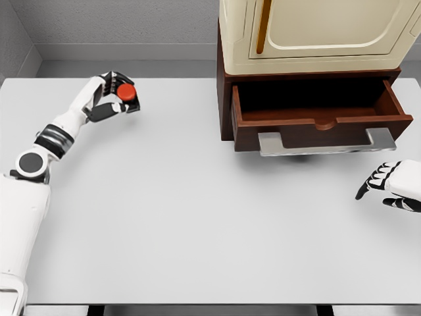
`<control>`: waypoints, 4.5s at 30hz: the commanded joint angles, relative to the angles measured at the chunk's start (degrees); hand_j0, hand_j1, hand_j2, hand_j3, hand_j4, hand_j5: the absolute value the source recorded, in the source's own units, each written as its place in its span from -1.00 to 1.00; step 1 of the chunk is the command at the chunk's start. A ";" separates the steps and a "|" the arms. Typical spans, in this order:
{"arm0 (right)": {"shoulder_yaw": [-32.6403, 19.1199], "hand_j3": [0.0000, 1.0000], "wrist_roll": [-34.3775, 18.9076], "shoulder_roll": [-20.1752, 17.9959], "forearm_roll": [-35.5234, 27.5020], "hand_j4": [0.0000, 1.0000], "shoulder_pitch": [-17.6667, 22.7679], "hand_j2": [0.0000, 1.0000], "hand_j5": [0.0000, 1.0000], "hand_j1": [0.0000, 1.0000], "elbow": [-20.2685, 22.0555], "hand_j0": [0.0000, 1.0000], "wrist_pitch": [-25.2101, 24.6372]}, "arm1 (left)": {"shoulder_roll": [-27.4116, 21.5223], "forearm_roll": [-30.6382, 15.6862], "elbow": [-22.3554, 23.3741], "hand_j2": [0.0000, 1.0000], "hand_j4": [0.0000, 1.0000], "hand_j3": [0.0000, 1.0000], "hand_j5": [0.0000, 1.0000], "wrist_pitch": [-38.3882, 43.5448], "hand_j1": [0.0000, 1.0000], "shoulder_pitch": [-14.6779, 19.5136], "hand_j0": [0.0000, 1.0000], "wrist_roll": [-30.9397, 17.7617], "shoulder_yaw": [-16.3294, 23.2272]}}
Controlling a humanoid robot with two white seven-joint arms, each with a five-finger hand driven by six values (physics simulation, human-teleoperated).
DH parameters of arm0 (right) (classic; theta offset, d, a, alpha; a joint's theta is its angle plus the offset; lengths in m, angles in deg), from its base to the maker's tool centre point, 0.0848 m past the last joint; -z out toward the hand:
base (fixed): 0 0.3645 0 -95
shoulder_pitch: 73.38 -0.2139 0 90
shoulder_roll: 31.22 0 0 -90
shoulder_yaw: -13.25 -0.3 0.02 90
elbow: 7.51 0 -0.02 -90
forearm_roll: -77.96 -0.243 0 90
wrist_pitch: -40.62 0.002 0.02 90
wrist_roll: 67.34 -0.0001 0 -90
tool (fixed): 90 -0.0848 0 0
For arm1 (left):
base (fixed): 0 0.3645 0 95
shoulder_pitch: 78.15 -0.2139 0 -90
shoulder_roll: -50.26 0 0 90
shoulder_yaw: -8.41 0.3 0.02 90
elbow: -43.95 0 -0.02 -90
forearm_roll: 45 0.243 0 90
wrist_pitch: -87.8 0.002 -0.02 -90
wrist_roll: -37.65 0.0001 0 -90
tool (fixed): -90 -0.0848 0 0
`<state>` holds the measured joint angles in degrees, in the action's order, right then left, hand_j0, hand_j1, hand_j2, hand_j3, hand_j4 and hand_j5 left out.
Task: Put the switch into the drawer with left arm, and close the drawer with right arm
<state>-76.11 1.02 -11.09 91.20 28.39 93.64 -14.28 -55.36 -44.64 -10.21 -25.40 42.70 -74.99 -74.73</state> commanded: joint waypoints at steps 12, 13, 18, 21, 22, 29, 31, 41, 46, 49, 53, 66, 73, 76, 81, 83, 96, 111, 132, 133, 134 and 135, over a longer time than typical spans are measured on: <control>0.06 0.26 0.02 -0.27 -0.41 0.26 0.00 0.26 0.26 0.26 0.01 0.26 -0.11 | -0.46 -0.97 -10.44 -0.24 -0.24 -0.24 -0.24 0.26 -0.24 -1.84 -0.24 -0.04 3.51; 0.06 0.26 0.10 -0.27 -0.41 0.26 0.00 0.26 0.26 0.26 0.01 0.26 -0.11 | -0.55 -0.97 -11.67 -0.24 -0.24 -0.24 -0.24 0.26 -0.24 -2.37 -0.24 -0.04 3.51; 0.06 0.26 0.28 -0.62 -0.41 0.26 0.00 0.26 0.26 0.26 0.01 0.26 -0.11 | -0.90 -0.97 -14.13 -0.24 -0.24 -0.24 -0.24 0.17 -0.24 -3.34 -0.24 -0.04 4.74; 0.06 0.26 0.28 -0.62 -0.41 0.26 0.09 0.26 0.26 0.26 0.01 0.26 -0.11 | -0.90 -1.06 -15.27 -0.24 -0.24 -0.24 -0.24 0.17 -0.24 -3.34 -0.24 -0.04 4.91; 0.06 0.26 0.28 -0.62 -0.41 0.26 0.09 0.26 0.26 0.26 0.01 0.26 -0.11 | -0.90 -1.23 -15.54 -0.23 -0.23 -0.23 -0.23 0.17 -0.23 -3.34 -0.23 -0.04 5.35; 0.06 0.26 0.19 -0.71 -0.41 0.26 0.09 0.26 0.26 0.26 0.01 0.26 -0.11 | -0.99 -2.64 -19.05 -0.24 -0.24 -0.24 -0.24 0.09 -0.24 -3.87 -0.24 -0.04 7.29; 0.06 0.26 0.11 -0.71 -0.41 0.26 0.00 0.26 0.26 0.26 0.01 0.26 -0.11 | -0.99 -2.64 -19.93 -0.24 -0.24 -0.24 -0.24 0.17 -0.24 -3.87 -0.24 -0.04 7.46; 0.06 0.26 0.19 -0.71 -0.41 0.26 0.00 0.26 0.26 0.26 0.01 0.26 -0.11 | -0.64 -2.64 -24.24 -0.24 -0.24 -0.24 -0.24 0.26 -0.24 -4.13 -0.24 -0.04 9.39; 0.06 0.26 0.19 -0.80 -0.50 0.26 0.00 0.26 0.26 0.26 0.01 0.26 -0.11 | -0.46 -2.64 -26.70 -0.24 -0.24 -0.24 -0.24 0.52 -0.24 -4.13 -0.24 -0.04 10.19; 0.06 0.26 0.19 -0.88 -0.50 0.26 0.09 0.26 0.26 0.26 0.01 0.26 -0.11 | -0.37 -2.64 -27.84 -0.24 -0.24 -0.24 -0.24 0.61 -0.24 -4.13 -0.24 -0.04 10.63; 0.06 0.26 0.28 -0.97 -0.59 0.26 0.09 0.26 0.26 0.26 0.01 0.26 -0.11 | -0.02 -2.55 -28.37 -0.25 -0.25 -0.25 -0.25 0.79 -0.25 -3.52 -0.25 -0.04 12.21; 0.06 0.26 0.28 -0.88 -0.59 0.26 0.09 0.26 0.26 0.26 0.01 0.26 -0.11 | 3.23 -1.68 -29.78 -0.25 -0.25 -0.25 -0.25 0.96 -0.25 -0.79 -0.25 -0.04 15.28; 0.06 0.26 0.28 -0.88 -0.59 0.26 0.09 0.26 0.26 0.26 0.01 0.26 -0.11 | 5.16 0.87 -29.69 -0.27 -0.27 -0.27 -0.27 0.96 -0.27 0.35 -0.27 -0.04 15.63; 0.06 0.26 0.28 -0.88 -0.59 0.26 0.09 0.26 0.26 0.26 0.01 0.26 -0.11 | 6.66 3.42 -29.25 -0.27 -0.27 -0.27 -0.27 0.96 -0.27 1.23 -0.27 -0.04 15.63; 0.06 0.26 0.37 -0.88 -0.59 0.26 0.09 0.26 0.26 0.26 0.01 0.26 -0.11 | 9.56 7.73 -29.25 -0.27 -0.27 -0.27 -0.27 3.42 -0.27 2.02 -0.27 0.05 15.63; 0.06 0.25 0.37 -0.88 -0.59 0.25 0.09 0.25 0.25 0.25 0.01 0.25 -0.11 | 10.44 8.78 -29.34 -0.27 -0.27 -0.27 -0.27 3.51 -0.27 2.37 -0.27 0.05 15.72; 0.06 0.26 0.37 -0.88 -0.59 0.26 0.09 0.26 0.26 0.26 0.01 0.26 -0.11 | 15.62 20.65 -29.07 -0.27 -0.27 -0.27 -0.27 3.86 -0.27 3.16 -0.27 0.40 15.63; 0.50 0.25 0.11 -1.06 -1.38 0.25 -0.09 0.25 0.25 0.25 0.01 0.25 -0.11 | 15.62 34.36 -32.06 -0.27 -0.27 -0.27 -0.27 3.34 -0.27 3.25 -0.27 0.58 16.95; 0.33 0.25 -0.07 -1.24 -1.73 0.25 0.09 0.25 0.25 0.25 0.01 0.25 -0.11 | 15.62 39.98 -32.94 0.52 0.52 0.52 0.52 3.34 0.52 4.48 0.52 0.49 18.10; 0.33 0.25 -0.07 -1.24 -1.73 0.25 0.09 0.25 0.25 0.25 0.01 0.25 -0.11 | 15.62 39.98 -32.94 0.54 0.54 0.54 0.54 3.34 0.54 4.48 0.54 0.58 18.10; 0.33 0.25 -0.07 -1.24 -1.73 0.25 0.09 0.25 0.25 0.25 0.01 0.25 -0.11 | 15.62 40.51 -32.94 0.56 0.56 0.56 0.56 3.42 0.56 4.48 0.56 0.58 18.10; 0.33 0.25 -0.07 -1.15 -1.73 0.25 0.09 0.25 0.25 0.25 0.01 0.25 -0.11 | 15.62 40.69 -32.94 0.56 0.56 0.56 0.56 3.42 0.56 4.48 0.56 0.58 18.10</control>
<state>-75.78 0.93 -12.21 89.83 28.48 93.64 -14.28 -39.74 -4.18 -43.12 -22.09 47.18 -74.50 -56.61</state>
